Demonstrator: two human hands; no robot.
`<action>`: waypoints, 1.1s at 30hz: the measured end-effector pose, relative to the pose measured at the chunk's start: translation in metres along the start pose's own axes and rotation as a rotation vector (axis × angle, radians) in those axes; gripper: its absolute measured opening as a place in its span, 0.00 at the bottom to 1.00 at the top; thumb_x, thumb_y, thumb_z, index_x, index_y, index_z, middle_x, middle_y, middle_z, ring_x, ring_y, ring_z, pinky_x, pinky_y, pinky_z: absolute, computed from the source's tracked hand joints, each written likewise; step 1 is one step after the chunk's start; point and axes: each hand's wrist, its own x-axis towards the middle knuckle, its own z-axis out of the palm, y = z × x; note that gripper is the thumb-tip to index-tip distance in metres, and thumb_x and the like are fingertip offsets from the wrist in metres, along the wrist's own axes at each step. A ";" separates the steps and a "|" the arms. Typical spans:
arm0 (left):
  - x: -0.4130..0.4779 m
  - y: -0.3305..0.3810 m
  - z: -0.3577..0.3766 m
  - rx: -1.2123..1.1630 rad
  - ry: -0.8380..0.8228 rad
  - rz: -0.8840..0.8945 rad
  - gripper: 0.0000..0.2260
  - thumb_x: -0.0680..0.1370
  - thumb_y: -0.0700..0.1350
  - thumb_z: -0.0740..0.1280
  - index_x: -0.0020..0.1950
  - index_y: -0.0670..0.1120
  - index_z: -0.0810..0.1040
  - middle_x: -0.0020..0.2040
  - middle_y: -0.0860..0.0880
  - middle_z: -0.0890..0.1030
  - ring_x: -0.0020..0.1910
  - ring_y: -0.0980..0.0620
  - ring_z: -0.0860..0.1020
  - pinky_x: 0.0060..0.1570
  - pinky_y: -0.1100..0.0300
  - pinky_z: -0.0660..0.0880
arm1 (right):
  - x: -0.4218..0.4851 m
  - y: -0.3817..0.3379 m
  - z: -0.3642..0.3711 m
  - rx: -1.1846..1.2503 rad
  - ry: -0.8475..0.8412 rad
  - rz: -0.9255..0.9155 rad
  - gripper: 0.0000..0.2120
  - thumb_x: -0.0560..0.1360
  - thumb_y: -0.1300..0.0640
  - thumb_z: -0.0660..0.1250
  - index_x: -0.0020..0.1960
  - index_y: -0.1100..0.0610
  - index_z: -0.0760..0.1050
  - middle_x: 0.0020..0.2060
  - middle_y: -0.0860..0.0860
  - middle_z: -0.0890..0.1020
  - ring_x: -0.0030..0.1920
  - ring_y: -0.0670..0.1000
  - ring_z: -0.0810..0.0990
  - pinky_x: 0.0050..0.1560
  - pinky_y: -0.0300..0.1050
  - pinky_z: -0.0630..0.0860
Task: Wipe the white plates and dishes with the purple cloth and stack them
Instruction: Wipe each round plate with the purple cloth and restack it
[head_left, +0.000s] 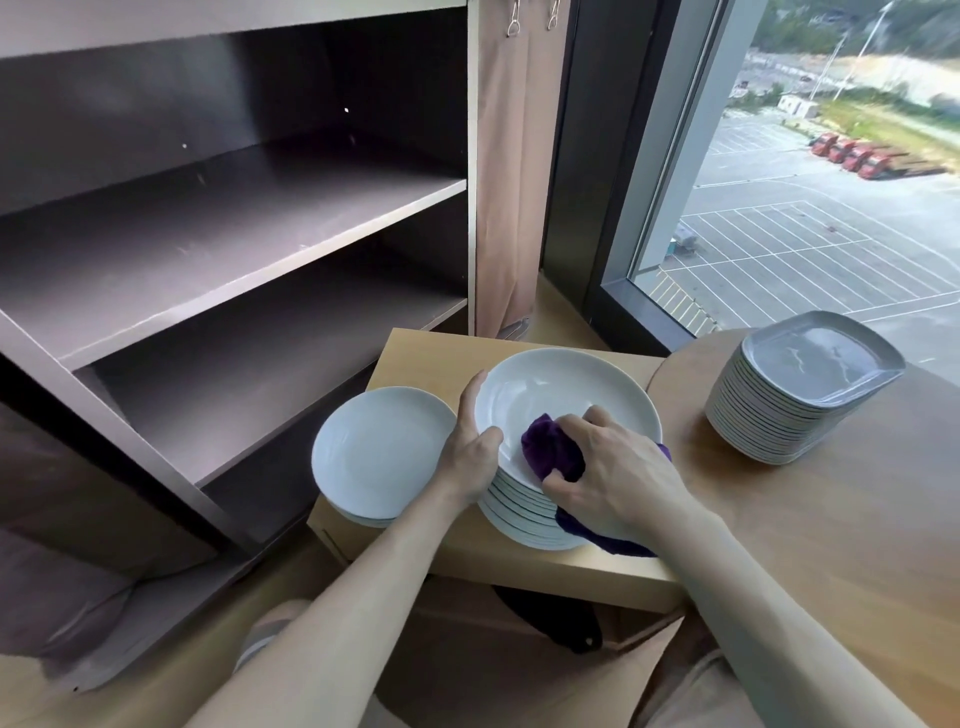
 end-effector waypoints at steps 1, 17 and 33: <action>0.003 0.000 0.001 0.004 -0.001 0.000 0.36 0.72 0.47 0.57 0.81 0.59 0.54 0.71 0.57 0.68 0.68 0.55 0.69 0.63 0.64 0.68 | -0.001 0.000 0.000 0.004 0.004 0.004 0.14 0.72 0.36 0.61 0.52 0.44 0.69 0.45 0.44 0.70 0.42 0.51 0.77 0.39 0.47 0.69; 0.004 -0.017 0.003 -0.103 0.012 0.041 0.27 0.82 0.56 0.49 0.82 0.59 0.55 0.78 0.61 0.65 0.76 0.63 0.64 0.73 0.64 0.63 | 0.070 -0.007 0.020 -0.040 -0.028 -0.209 0.21 0.78 0.40 0.59 0.69 0.43 0.71 0.58 0.46 0.75 0.54 0.54 0.76 0.51 0.52 0.71; 0.001 -0.026 -0.003 0.130 0.031 0.120 0.21 0.89 0.48 0.47 0.83 0.59 0.54 0.81 0.61 0.59 0.78 0.64 0.57 0.77 0.62 0.56 | 0.060 0.041 -0.008 -0.444 0.049 -0.031 0.18 0.80 0.42 0.55 0.61 0.51 0.74 0.54 0.52 0.77 0.49 0.59 0.78 0.44 0.50 0.66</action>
